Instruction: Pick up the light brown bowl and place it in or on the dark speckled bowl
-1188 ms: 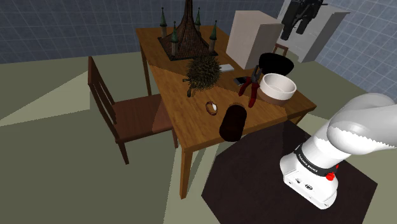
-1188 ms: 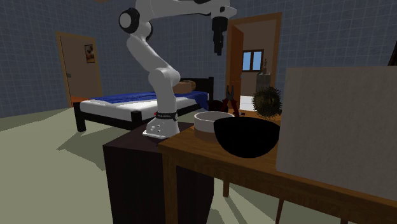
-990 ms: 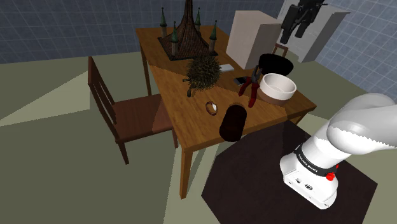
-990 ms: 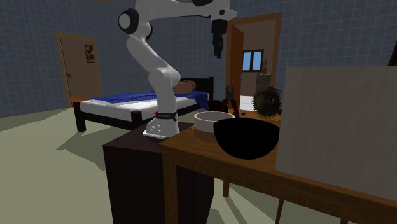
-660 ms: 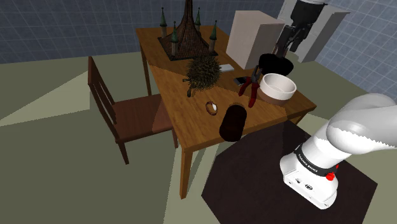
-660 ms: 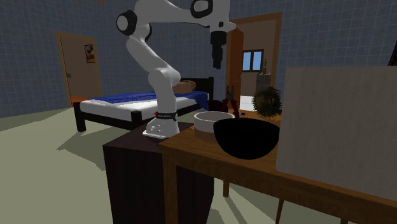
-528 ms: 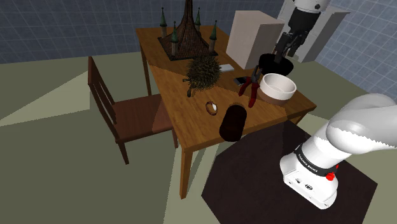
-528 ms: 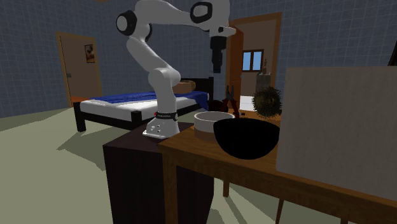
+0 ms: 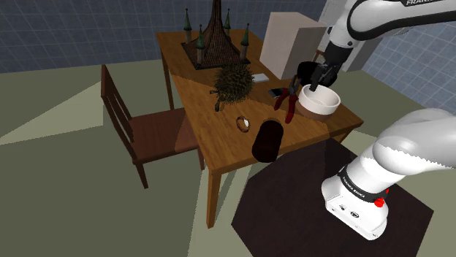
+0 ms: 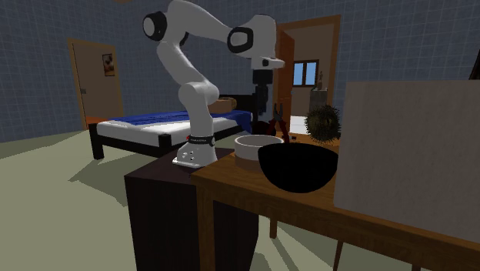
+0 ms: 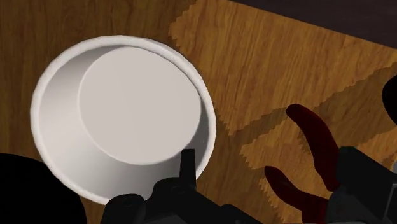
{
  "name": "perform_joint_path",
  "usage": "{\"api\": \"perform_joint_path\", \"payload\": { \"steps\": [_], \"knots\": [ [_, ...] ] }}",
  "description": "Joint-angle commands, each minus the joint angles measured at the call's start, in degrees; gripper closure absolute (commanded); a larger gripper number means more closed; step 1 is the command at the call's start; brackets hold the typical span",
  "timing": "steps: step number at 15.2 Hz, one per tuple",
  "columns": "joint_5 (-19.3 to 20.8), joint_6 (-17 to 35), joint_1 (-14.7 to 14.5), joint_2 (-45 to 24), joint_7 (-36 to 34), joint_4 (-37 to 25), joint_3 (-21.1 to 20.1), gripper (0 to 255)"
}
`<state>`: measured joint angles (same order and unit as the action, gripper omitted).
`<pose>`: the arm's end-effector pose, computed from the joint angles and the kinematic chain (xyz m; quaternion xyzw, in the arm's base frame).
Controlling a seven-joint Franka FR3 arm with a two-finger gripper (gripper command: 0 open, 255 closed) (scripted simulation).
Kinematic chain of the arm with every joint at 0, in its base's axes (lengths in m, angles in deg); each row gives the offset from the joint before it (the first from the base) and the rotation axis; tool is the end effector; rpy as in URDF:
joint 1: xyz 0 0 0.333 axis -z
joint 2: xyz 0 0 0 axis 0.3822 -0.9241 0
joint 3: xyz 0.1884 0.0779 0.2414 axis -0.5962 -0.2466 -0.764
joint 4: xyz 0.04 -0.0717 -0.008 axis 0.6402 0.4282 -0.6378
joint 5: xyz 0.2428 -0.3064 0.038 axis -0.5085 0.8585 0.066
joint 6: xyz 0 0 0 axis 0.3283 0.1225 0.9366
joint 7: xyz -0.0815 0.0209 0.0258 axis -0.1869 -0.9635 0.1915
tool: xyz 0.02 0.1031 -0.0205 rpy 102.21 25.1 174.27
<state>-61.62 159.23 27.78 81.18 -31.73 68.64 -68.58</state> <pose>0.3099 -0.1061 0.4235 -1.0000 -0.0012 0.0032 0.0039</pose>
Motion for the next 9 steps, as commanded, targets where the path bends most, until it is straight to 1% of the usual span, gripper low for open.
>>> {"api": "perform_joint_path", "payload": {
  "steps": [1,4,9],
  "knots": [
    [0.7,4.9,0.4,-2.8,1.4,1.8,1.9,0],
    [1.5,12.2,1.0,-7.8,3.9,3.9,5.0,0],
    [1.7,17.9,0.8,-11.5,4.6,5.8,6.3,0]
  ]
}}
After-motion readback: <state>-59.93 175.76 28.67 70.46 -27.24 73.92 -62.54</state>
